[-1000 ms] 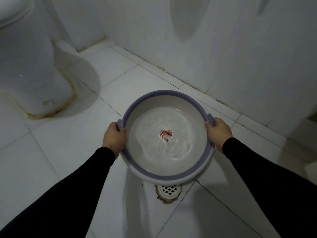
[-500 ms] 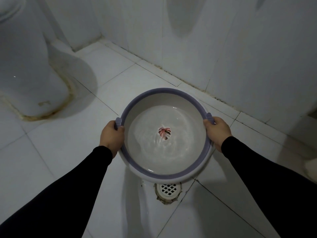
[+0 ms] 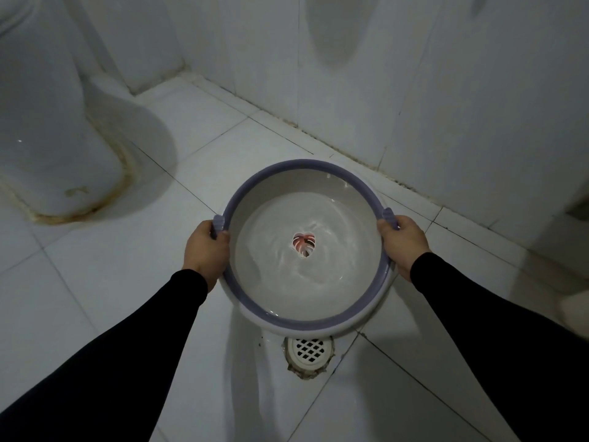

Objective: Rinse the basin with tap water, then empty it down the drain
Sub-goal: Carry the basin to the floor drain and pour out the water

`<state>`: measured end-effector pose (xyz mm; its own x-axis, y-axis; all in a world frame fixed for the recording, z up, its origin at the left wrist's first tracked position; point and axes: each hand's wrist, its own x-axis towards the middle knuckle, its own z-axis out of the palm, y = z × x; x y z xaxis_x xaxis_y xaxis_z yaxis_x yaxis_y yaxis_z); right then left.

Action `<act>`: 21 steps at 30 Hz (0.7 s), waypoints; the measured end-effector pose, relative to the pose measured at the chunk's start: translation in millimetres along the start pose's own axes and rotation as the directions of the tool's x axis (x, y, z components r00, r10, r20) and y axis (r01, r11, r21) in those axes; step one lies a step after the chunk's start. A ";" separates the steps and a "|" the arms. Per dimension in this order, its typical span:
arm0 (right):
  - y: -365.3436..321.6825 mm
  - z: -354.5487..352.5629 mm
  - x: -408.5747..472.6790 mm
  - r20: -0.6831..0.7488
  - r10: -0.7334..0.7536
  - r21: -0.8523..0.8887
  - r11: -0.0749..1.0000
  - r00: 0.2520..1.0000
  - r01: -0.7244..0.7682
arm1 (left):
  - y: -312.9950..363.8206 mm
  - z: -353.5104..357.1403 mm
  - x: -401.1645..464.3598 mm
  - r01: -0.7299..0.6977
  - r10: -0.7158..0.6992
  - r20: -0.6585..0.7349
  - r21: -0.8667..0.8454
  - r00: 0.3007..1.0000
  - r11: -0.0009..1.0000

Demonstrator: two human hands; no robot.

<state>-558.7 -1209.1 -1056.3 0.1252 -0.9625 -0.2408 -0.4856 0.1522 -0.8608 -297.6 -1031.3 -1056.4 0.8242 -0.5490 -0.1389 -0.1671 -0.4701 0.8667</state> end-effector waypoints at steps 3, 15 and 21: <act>-0.7 -1.2 0.3 -0.001 0.000 0.011 1.000 1.000 0.000 | 0.3 0.6 -0.1 -0.006 0.006 -0.002 -0.001 1.000 1.000; -0.1 -1.1 1.8 -0.007 -0.005 0.028 1.000 1.000 0.006 | 0.5 1.6 1.9 -0.020 0.019 -0.009 -0.023 1.000 1.000; 1.0 -1.5 1.8 0.001 0.005 0.025 1.000 1.000 -0.005 | 0.2 3.1 1.1 -0.030 0.030 -0.024 -0.012 0.999 0.999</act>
<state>-560.2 -1211.0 -1057.0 0.1231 -0.9615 -0.2458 -0.4643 0.1631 -0.8705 -298.4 -1034.1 -1057.9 0.8316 -0.5461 -0.1014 -0.1852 -0.4448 0.8762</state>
